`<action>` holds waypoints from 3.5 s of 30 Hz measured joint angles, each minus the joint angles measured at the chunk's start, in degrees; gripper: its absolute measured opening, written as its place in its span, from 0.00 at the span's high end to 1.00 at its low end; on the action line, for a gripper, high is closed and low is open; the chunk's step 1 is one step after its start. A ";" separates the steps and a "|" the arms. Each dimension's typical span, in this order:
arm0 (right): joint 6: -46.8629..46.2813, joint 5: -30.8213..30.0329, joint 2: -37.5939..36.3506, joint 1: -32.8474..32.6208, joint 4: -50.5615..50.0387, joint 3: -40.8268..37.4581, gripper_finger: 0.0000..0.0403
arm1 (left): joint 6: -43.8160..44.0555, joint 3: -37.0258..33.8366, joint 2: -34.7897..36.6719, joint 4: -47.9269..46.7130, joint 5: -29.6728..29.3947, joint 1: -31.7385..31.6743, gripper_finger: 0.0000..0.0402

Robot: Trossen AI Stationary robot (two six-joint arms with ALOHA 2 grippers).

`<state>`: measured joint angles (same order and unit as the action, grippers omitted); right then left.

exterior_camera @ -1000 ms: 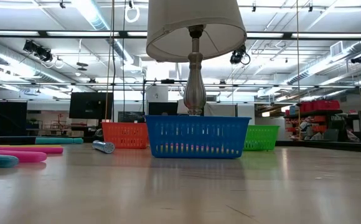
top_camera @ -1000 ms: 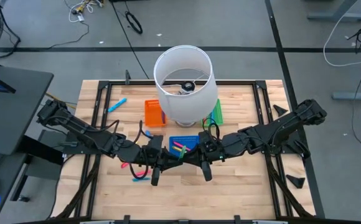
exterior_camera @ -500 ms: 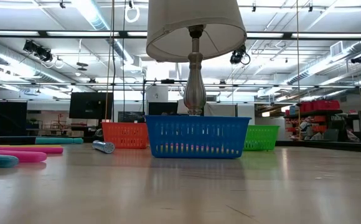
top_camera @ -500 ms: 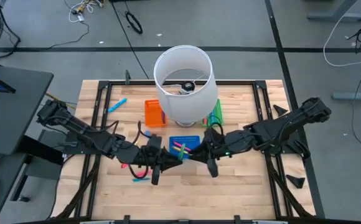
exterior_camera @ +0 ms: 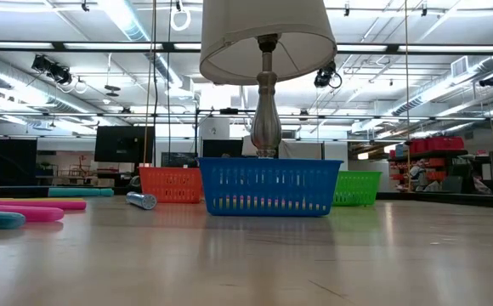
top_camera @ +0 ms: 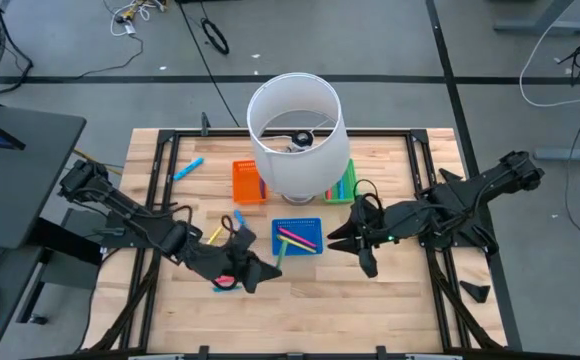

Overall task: Pick & Place Markers
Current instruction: Put the green small highlighter pen into the orange bin

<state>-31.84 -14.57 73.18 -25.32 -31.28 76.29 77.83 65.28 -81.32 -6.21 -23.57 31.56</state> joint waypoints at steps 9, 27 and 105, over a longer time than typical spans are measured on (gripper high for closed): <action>6.10 0.02 0.22 0.00 0.37 0.00 0.73 | 22.64 0.02 0.00 -16.13 7.85 1.19 0.90; 16.04 0.03 0.22 0.12 0.23 0.00 0.73 | 30.06 -22.29 9.32 -1.38 0.17 0.84 0.90; 15.83 0.05 0.25 4.68 -0.62 -0.02 0.73 | -6.70 -29.49 -0.59 4.61 49.03 -69.09 0.90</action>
<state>-16.01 -14.52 73.43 -20.64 -31.90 76.27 71.13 35.79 -81.91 -1.60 25.46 -37.53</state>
